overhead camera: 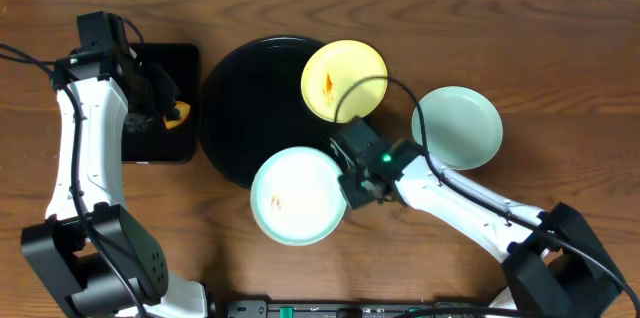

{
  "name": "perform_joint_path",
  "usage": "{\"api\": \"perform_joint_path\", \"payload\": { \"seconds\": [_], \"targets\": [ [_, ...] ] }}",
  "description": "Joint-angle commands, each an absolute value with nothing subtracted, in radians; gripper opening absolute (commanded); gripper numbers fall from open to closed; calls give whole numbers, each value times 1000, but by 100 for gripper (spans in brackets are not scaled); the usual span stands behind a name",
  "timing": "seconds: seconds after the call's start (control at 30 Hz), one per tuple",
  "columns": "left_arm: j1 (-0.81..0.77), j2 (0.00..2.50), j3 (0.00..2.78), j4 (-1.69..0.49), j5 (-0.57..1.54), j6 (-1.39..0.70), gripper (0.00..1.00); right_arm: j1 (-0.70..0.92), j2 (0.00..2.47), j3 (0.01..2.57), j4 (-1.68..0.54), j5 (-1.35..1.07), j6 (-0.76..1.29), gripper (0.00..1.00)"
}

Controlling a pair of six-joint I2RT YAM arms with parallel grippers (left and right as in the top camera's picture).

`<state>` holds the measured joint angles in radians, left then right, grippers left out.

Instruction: Clean dirty plates on tray and stack at the side

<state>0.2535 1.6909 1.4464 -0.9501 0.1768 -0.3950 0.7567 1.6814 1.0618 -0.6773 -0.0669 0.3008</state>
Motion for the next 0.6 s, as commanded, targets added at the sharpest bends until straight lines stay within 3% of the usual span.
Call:
{"api": "perform_joint_path", "payload": {
  "seconds": [0.0, 0.57],
  "targets": [
    [258, 1693, 1442, -960, 172, -390, 8, 759, 1682, 1120, -670, -50, 249, 42],
    [258, 1693, 1442, -961, 172, -390, 8, 733, 1714, 1130, -743, -412, 277, 48]
  ]
}}
